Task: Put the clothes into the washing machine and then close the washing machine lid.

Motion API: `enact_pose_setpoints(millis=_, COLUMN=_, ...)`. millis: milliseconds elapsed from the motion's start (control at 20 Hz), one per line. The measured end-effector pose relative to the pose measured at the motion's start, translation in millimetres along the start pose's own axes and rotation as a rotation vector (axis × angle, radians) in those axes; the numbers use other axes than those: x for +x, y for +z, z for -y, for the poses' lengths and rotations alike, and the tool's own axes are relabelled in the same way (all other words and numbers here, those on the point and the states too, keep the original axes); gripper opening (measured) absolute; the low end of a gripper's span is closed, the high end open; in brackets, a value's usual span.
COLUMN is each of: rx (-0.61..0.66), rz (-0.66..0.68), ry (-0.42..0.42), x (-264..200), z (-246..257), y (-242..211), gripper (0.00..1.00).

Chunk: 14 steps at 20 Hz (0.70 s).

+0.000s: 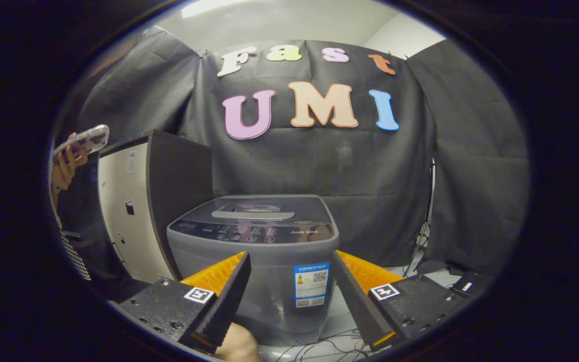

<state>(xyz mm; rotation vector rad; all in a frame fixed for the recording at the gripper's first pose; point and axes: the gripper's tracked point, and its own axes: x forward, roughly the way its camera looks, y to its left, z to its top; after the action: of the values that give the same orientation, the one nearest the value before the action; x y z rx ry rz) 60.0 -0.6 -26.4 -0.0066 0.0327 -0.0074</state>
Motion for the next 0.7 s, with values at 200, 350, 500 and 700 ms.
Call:
enact_pose_setpoints(millis=200, rx=0.001, rz=0.004, ry=0.0, x=-0.3, z=-0.2, y=0.9, gripper=0.97)
enact_pose_setpoints(millis=350, rx=0.0, rz=0.004, ry=0.0, x=-0.3, z=0.3, y=0.8, gripper=0.97)
enact_pose_setpoints(millis=500, rx=0.001, rz=0.01, ry=0.0, x=-1.2, z=-0.1, y=2.3, gripper=0.97)
enact_pose_setpoints(millis=700, rx=0.001, rz=0.01, ry=0.0, x=-1.5, z=-0.2, y=1.3, gripper=0.97)
